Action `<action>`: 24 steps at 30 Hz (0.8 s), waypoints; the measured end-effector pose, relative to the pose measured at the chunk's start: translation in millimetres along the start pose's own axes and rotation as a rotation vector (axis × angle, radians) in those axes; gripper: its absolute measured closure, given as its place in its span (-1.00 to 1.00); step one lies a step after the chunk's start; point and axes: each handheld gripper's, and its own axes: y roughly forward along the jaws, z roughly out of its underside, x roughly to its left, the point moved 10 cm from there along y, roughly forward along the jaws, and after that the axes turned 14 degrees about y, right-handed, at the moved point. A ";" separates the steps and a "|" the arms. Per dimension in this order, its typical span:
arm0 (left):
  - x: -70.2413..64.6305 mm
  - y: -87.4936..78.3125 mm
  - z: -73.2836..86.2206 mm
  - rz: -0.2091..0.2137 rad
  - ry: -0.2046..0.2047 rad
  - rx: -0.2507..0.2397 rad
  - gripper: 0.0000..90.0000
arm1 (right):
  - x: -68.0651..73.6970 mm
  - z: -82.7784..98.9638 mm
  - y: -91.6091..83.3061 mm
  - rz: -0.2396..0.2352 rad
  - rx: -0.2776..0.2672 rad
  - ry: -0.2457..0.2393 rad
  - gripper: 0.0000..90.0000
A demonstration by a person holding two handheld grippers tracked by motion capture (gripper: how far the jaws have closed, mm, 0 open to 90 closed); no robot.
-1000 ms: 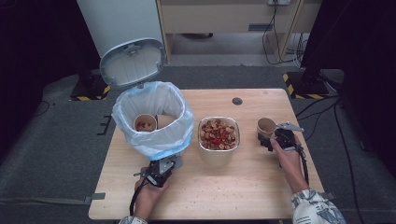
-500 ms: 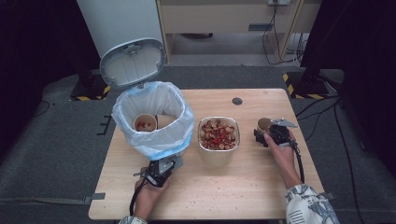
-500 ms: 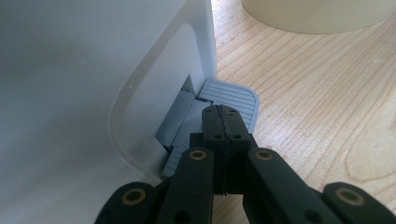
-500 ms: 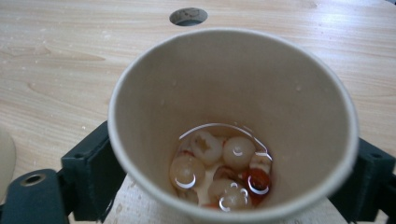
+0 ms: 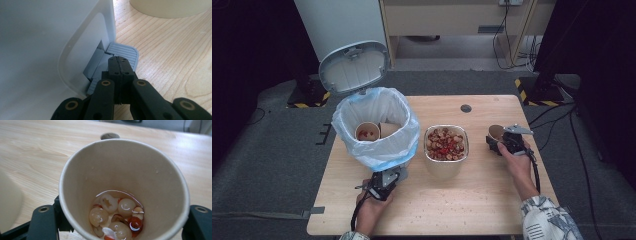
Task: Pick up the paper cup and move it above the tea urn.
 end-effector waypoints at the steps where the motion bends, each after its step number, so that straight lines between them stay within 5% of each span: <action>1: 0.0 0.0 0.0 0.000 0.000 0.000 1.00 | 2.0 -3.0 -2.7 -0.013 -0.001 -0.001 -0.33; 13: -0.2 0.2 -0.5 -0.007 -0.013 0.008 1.00 | 17.8 -26.6 -17.5 -0.114 0.032 -0.098 -0.33; 19: 0.0 0.0 -0.3 -0.002 -0.022 0.006 1.00 | 22.5 -34.3 -13.7 -0.159 0.047 -0.118 -0.33; 24: 0.2 0.1 -0.5 -0.003 -0.032 0.011 1.00 | 28.8 -45.7 -11.6 -0.207 0.063 -0.187 -0.32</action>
